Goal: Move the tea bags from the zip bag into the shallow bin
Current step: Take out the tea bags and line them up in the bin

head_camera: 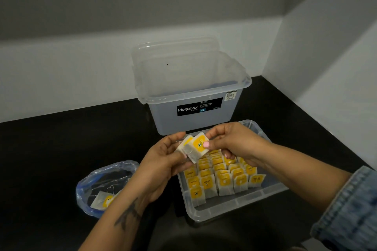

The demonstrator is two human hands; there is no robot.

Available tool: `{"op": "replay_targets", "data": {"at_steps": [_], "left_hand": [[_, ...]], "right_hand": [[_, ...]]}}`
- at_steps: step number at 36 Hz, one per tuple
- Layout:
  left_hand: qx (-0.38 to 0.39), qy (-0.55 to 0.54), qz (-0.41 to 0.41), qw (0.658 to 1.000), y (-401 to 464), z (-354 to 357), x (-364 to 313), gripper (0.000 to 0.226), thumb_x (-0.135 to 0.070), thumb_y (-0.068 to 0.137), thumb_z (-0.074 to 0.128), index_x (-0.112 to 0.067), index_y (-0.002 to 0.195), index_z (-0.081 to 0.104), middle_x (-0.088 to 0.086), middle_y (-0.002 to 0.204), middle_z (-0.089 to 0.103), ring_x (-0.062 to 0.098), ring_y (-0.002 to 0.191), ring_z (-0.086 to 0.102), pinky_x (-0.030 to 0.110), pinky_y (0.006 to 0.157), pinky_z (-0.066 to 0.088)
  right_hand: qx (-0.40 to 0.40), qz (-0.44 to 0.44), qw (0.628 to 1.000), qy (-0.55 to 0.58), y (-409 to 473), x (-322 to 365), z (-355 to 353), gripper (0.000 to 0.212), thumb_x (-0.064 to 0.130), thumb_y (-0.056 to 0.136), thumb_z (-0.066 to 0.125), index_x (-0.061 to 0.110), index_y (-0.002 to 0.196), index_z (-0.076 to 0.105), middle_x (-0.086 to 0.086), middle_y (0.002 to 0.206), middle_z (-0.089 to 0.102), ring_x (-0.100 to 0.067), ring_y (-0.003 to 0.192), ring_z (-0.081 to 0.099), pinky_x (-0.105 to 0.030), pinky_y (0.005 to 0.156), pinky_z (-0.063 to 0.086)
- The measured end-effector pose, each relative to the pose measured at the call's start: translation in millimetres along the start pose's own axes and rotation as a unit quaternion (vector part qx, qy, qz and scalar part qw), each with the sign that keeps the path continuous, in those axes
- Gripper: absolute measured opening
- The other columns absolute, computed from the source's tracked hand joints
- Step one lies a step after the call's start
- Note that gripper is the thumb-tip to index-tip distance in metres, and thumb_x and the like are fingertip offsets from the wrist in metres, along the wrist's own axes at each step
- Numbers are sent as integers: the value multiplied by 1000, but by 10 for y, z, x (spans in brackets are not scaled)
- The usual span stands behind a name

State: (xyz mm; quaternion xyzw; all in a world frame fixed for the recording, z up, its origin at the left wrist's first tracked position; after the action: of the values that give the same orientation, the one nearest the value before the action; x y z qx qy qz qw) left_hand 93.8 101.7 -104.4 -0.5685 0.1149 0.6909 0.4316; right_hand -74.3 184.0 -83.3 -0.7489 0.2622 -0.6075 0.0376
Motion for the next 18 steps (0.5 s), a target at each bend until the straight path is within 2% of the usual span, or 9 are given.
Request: {"op": "replay_targets", "data": {"at_steps": [4, 7, 10, 14, 18], "left_hand": [[-20, -4, 6, 1000, 26, -19, 26, 36, 10, 85, 53, -12, 114, 59, 11, 113, 67, 24, 97, 68, 25, 65, 59], [-29, 9, 14, 999, 46, -38, 40, 35, 9, 85, 54, -14, 111, 60, 12, 115, 66, 26, 98, 68, 28, 65, 60], [-36, 16, 27, 999, 66, -45, 39, 35, 10, 85, 54, -15, 110, 60, 12, 113, 66, 26, 99, 67, 31, 71, 59], [-42, 26, 45, 998, 90, -34, 20, 37, 9, 85, 55, -17, 111, 61, 8, 111, 69, 22, 100, 67, 26, 72, 59], [-51, 39, 64, 996, 97, -28, 13, 38, 6, 83, 59, -18, 112, 61, 3, 110, 70, 18, 101, 66, 25, 75, 58]], "right_hand": [[-10, -7, 1000, -18, -19, -4, -35, 8, 16, 84, 70, 14, 92, 70, 5, 68, 68, -6, 44, 44, -15, 42, 35], [-10, -26, 999, -27, -57, 13, -93, 2, 15, 85, 69, 15, 87, 69, 7, 62, 67, -4, 43, 44, -14, 42, 36], [-14, -55, 995, -77, -123, 51, -199, 3, 13, 85, 68, 16, 85, 68, 8, 65, 67, 1, 47, 55, -12, 46, 41], [-19, -99, 980, -171, -219, 110, -381, 8, 12, 82, 71, 20, 85, 69, 7, 72, 69, 5, 63, 64, -7, 55, 44], [-14, -93, 954, -286, -291, 110, -567, 14, 16, 80, 73, 30, 82, 69, 10, 79, 70, 1, 76, 66, -17, 73, 51]]}}
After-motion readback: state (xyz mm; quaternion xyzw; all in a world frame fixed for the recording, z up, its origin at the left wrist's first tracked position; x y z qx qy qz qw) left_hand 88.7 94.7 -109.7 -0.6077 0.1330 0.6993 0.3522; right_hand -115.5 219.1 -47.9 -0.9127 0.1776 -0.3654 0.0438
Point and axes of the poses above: each hand's wrist, its own y-axis towards the middle knuckle, its own z-axis out of the palm, x = y × z, the point moved 1 cm from there along y, towards the middle knuckle
